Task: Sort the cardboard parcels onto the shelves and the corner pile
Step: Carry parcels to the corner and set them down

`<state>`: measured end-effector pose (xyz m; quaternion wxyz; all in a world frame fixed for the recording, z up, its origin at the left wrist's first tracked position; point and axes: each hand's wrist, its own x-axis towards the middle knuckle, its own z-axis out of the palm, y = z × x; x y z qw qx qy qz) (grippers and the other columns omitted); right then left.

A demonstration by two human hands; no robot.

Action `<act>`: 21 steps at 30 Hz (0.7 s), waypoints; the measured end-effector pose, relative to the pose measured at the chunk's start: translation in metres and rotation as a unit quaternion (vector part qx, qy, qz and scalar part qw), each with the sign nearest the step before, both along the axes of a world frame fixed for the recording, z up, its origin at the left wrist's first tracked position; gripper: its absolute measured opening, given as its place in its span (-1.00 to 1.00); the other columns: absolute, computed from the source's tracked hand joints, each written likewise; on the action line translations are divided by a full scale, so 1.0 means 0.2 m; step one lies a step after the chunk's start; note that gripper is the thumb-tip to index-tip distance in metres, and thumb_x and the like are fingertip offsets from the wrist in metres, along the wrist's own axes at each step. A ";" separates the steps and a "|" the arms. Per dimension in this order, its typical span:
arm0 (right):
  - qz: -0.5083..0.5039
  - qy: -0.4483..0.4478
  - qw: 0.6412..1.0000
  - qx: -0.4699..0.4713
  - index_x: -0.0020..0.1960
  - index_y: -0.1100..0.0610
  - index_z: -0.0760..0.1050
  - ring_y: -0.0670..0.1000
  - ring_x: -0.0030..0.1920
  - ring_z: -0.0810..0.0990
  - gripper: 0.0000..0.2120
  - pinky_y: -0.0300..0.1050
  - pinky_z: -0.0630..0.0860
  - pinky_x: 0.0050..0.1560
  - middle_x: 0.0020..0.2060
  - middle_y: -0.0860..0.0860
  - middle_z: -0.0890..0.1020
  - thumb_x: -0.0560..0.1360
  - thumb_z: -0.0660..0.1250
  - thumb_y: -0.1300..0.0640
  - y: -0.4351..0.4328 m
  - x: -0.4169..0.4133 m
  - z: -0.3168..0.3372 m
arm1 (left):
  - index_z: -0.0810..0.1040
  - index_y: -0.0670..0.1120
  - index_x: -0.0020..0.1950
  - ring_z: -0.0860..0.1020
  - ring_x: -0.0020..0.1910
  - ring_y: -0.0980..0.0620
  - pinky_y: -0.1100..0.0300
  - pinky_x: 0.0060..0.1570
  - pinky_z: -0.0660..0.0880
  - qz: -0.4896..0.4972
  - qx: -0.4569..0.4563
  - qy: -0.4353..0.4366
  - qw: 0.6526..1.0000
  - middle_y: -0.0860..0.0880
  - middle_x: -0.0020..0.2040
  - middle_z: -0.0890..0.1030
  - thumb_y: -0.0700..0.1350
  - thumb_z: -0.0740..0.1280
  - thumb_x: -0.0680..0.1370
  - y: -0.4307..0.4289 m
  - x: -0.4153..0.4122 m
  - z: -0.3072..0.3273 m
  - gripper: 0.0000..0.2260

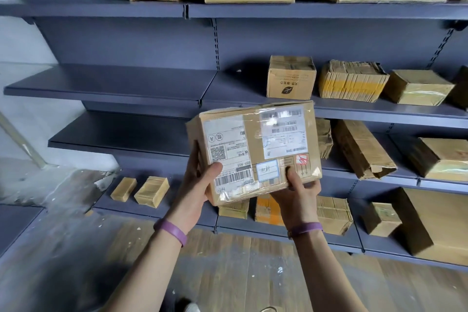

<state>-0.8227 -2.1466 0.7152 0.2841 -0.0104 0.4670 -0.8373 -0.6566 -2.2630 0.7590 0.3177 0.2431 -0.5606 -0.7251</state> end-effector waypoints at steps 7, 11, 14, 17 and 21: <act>0.011 0.097 0.992 0.079 0.19 0.14 0.38 0.02 0.06 0.62 -0.34 -0.22 0.51 0.03 0.11 0.12 0.60 0.31 0.54 -0.23 0.06 -0.06 0.00 | 0.38 0.10 0.48 0.65 0.15 0.02 0.11 -0.17 0.64 0.013 0.079 0.019 0.997 0.02 0.24 0.65 -0.05 0.33 0.45 -0.09 0.02 0.02 -0.42; 0.062 0.076 0.992 0.084 0.41 -0.01 0.40 0.20 0.34 0.50 -0.11 0.15 0.39 0.37 0.34 0.14 0.53 0.27 0.31 -0.55 0.11 -0.13 -0.01 | 0.44 0.07 0.44 0.64 0.16 0.01 0.12 -0.16 0.63 -0.006 0.092 -0.002 0.996 -0.01 0.23 0.65 0.16 0.64 0.12 -0.16 0.02 0.06 -0.09; 0.110 0.110 0.984 0.083 0.44 -0.03 0.40 0.08 0.35 0.52 -0.23 0.17 0.35 0.41 0.31 0.04 0.58 0.45 0.04 -0.50 0.12 -0.15 0.09 | 0.44 0.01 0.44 0.66 0.11 0.02 0.14 -0.17 0.63 -0.023 0.101 -0.006 0.995 -0.06 0.25 0.64 0.06 0.56 0.26 -0.20 0.00 0.06 -0.24; 0.090 0.115 0.985 0.089 0.18 0.07 0.54 0.11 0.21 0.61 -0.35 0.19 0.44 0.33 0.12 0.08 0.68 0.57 -0.09 -0.37 0.11 -0.18 0.12 | 0.49 0.00 0.36 0.67 0.10 0.00 0.15 -0.18 0.63 -0.039 0.116 -0.006 0.992 -0.05 0.18 0.67 0.13 0.66 0.07 -0.25 -0.01 0.05 -0.12; 0.047 0.091 0.990 0.098 -0.04 0.06 0.58 0.06 -0.10 0.66 -0.45 0.00 0.58 -0.03 -0.14 0.05 0.70 0.63 -0.03 -0.29 0.10 -0.22 0.15 | 0.50 -0.04 0.33 0.67 0.09 -0.03 0.15 -0.23 0.63 -0.052 0.168 -0.007 0.984 -0.05 0.09 0.71 -0.02 0.37 0.40 -0.28 -0.04 0.02 -0.51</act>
